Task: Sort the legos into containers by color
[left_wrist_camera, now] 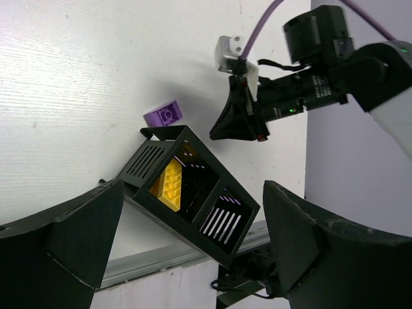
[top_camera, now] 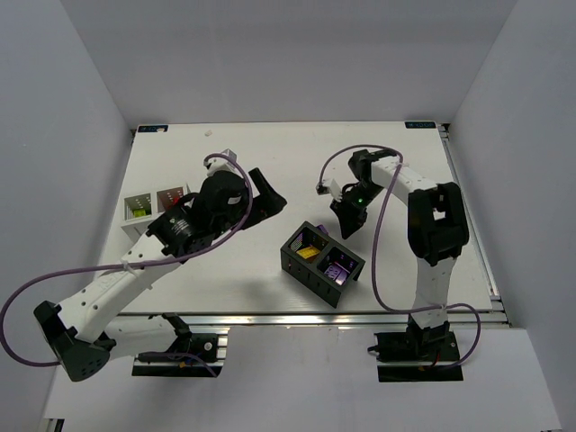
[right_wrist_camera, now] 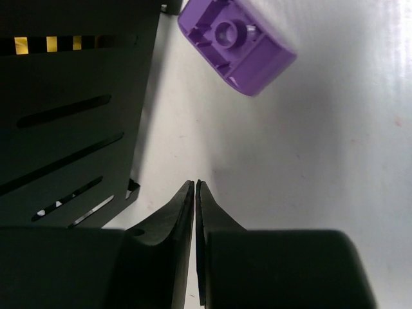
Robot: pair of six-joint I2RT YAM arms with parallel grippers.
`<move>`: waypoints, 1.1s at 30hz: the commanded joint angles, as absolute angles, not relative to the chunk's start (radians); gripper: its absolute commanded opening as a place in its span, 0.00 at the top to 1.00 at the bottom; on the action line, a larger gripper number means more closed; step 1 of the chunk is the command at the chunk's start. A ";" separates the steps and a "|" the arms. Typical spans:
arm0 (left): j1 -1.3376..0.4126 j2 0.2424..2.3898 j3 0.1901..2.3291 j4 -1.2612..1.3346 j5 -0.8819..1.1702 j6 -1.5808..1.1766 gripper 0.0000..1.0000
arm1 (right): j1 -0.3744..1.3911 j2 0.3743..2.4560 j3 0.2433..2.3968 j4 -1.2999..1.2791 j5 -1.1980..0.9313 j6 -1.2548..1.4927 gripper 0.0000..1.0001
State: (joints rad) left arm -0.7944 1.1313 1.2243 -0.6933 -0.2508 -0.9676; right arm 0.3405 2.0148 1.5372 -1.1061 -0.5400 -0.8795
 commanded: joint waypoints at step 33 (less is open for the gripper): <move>-0.798 0.950 1.147 -0.641 -0.334 -0.942 0.02 | 0.472 2.428 2.025 -1.312 -0.722 -0.773 0.90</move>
State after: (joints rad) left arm -0.7940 0.9745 1.1442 -0.6437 -0.3141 -0.9436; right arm 0.4614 2.3939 1.9610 -1.2877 -0.6849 -0.8135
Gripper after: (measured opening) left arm 0.978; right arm 0.100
